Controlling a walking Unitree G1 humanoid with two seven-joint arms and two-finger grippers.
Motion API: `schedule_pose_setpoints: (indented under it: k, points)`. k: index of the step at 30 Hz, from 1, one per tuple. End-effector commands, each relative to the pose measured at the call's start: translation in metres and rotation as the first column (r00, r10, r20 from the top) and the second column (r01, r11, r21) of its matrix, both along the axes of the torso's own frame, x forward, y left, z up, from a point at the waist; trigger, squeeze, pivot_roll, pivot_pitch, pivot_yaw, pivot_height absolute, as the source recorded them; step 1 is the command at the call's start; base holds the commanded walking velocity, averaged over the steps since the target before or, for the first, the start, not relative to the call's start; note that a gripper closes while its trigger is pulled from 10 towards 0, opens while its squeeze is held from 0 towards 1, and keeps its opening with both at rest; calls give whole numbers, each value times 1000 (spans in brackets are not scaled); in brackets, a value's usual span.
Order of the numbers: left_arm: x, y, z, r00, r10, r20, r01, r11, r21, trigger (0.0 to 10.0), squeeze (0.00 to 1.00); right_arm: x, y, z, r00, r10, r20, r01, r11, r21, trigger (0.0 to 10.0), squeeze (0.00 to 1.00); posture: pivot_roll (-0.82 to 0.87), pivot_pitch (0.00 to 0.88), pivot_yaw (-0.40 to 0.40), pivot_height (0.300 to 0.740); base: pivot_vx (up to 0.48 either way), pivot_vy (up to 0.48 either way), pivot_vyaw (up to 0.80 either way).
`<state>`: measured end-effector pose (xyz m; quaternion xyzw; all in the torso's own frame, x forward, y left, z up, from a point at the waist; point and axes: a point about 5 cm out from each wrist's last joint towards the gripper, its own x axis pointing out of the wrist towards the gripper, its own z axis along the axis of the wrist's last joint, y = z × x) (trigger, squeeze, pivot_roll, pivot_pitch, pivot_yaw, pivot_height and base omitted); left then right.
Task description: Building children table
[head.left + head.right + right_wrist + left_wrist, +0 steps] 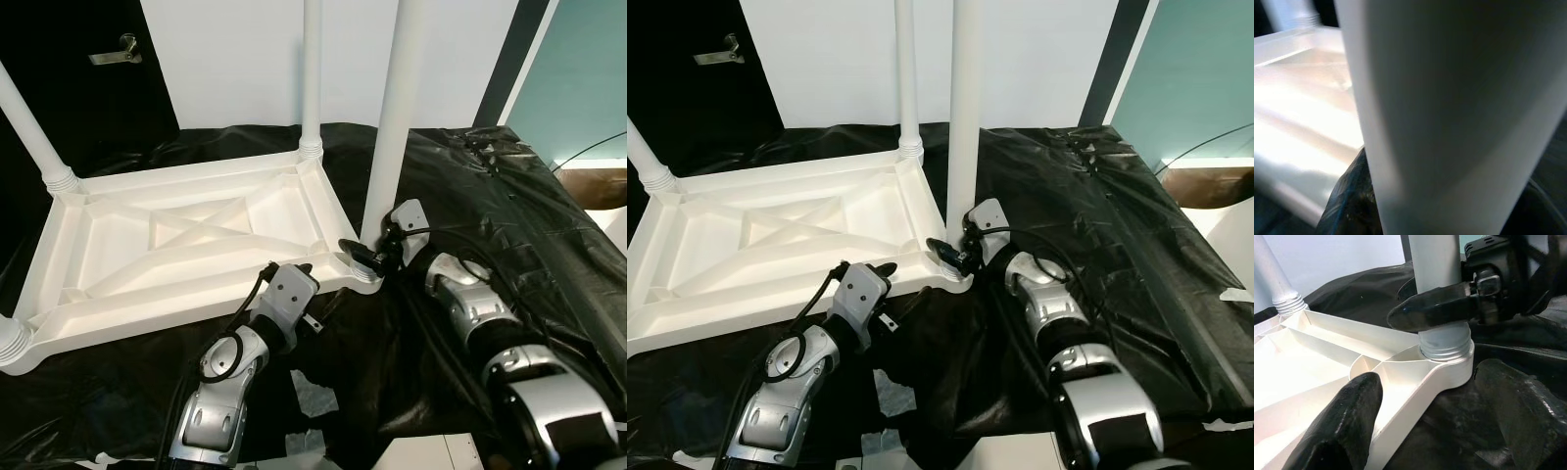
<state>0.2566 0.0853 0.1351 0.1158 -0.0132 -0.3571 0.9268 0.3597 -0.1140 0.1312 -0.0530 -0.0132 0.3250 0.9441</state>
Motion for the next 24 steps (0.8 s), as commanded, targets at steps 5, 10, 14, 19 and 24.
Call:
schedule_pose_setpoints:
  k: [5,10,14,19,24]
  points:
    - [6,7,-5,986,166,0,-166,986,3,10000,0,-12,0,-28,974,-200,-105,200,980,-6,10000,0,141,7,-44,740,0,0,0]
    - [6,7,-5,987,162,-3,-162,987,2,10000,0,-22,9,-31,933,-345,-99,351,935,45,10000,0,142,10,-48,740,0,0,0]
    - [5,7,-6,987,163,-6,-163,987,-2,10000,0,-28,18,-34,911,-392,-129,403,912,71,10000,0,141,12,-42,740,0,0,0]
    - [5,5,-6,988,157,-6,-157,988,-3,10000,0,-30,17,-33,901,-415,-130,425,903,61,10000,0,140,13,-42,740,0,0,0]
    - [6,4,-6,988,156,-6,-156,988,-3,10000,0,-31,17,-28,903,-412,-122,423,902,83,10000,1000,142,12,-43,740,0,0,0]
